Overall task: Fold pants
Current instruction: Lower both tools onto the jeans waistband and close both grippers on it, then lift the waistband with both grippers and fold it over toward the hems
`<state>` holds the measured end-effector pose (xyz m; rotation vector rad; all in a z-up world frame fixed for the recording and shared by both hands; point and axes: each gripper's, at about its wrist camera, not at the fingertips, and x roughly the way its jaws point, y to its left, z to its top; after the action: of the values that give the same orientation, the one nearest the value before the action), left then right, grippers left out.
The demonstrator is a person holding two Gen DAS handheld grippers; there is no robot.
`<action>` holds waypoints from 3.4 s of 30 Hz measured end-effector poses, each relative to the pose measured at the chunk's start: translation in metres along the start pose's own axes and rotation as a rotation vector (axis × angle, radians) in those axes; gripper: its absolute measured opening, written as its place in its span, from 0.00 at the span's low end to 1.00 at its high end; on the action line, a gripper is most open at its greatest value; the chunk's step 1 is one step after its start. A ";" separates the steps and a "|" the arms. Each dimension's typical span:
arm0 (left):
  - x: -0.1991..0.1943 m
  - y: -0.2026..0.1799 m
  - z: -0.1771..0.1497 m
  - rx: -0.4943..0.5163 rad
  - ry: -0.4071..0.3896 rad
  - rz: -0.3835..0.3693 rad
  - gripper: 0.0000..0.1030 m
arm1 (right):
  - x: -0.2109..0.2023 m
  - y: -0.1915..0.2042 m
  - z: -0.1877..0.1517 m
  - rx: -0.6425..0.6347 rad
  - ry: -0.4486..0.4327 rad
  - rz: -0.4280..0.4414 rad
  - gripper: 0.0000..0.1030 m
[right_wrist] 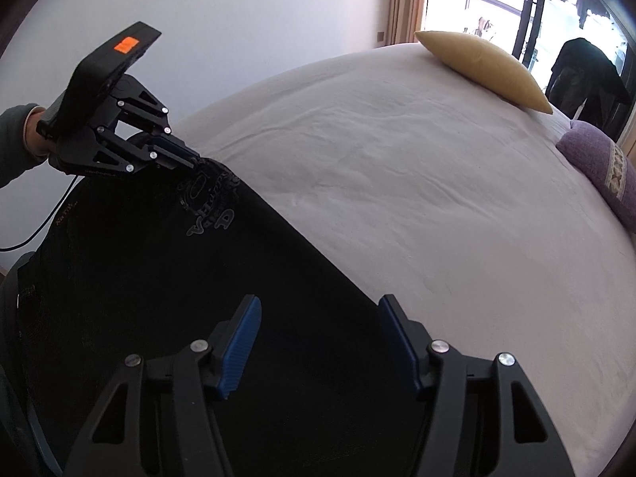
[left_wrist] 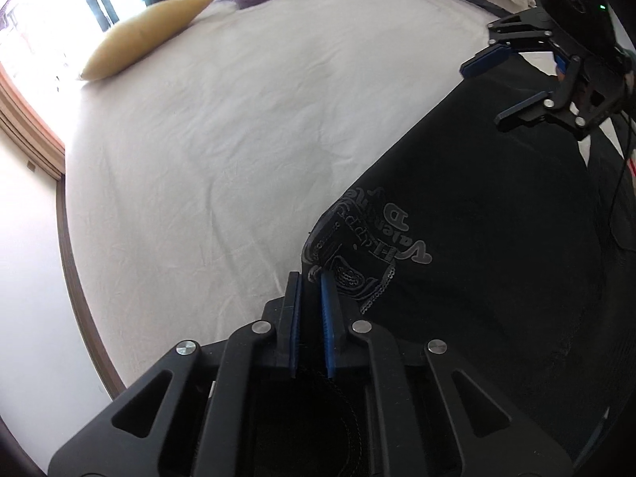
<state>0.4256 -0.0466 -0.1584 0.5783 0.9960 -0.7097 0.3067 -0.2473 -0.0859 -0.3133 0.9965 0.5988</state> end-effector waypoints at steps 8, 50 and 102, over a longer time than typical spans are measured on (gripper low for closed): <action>-0.036 -0.031 -0.016 0.085 -0.121 0.091 0.07 | 0.016 0.004 0.011 -0.089 0.054 -0.008 0.44; -0.119 -0.083 -0.052 0.033 -0.223 0.043 0.07 | -0.039 0.074 -0.010 -0.053 -0.027 -0.017 0.03; -0.153 -0.270 -0.257 0.290 -0.050 -0.198 0.07 | -0.065 0.300 -0.211 -0.210 0.098 -0.222 0.04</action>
<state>0.0262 0.0065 -0.1634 0.7153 0.9174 -1.0512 -0.0458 -0.1364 -0.1331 -0.6359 0.9782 0.4890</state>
